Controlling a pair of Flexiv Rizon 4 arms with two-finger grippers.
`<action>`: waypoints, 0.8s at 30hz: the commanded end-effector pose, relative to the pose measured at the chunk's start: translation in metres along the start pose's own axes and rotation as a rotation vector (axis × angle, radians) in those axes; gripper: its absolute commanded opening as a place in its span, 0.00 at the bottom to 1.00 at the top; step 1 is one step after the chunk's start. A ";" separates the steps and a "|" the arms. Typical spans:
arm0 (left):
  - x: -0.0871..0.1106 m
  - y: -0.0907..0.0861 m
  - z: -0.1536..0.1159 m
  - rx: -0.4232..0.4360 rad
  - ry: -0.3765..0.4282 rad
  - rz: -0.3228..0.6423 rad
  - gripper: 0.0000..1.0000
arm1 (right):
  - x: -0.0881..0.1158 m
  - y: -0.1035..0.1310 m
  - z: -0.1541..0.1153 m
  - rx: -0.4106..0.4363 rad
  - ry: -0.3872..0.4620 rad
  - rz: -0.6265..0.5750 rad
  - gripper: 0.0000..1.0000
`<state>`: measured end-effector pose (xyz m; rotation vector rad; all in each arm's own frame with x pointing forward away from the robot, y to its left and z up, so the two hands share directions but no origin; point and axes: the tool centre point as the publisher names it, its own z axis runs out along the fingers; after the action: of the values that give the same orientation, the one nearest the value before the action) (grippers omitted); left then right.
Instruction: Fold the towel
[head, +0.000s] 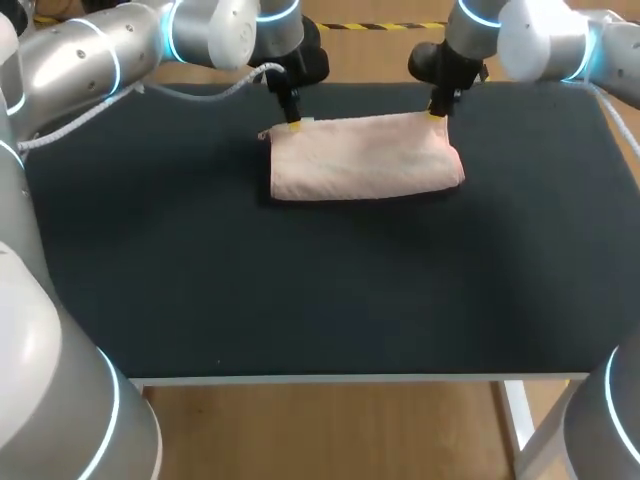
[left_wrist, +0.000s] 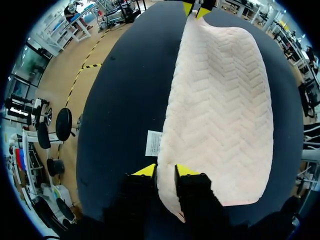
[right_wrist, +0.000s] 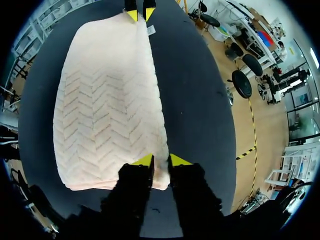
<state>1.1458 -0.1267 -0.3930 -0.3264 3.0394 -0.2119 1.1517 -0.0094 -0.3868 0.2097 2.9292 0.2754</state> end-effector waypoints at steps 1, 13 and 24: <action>-0.006 0.004 0.007 0.034 0.067 -0.021 1.00 | 0.000 -0.007 0.009 -0.044 -0.023 0.014 1.00; 0.027 0.031 -0.030 0.394 0.037 0.037 1.00 | 0.010 -0.018 -0.023 -0.104 -0.132 0.011 1.00; 0.052 0.054 -0.062 0.625 -0.040 0.068 1.00 | 0.017 -0.012 -0.044 -0.128 -0.145 0.014 1.00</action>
<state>1.1198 -0.0905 -0.3525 -0.1414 2.9233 -0.9326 1.1321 -0.0255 -0.3567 0.2207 2.7584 0.4365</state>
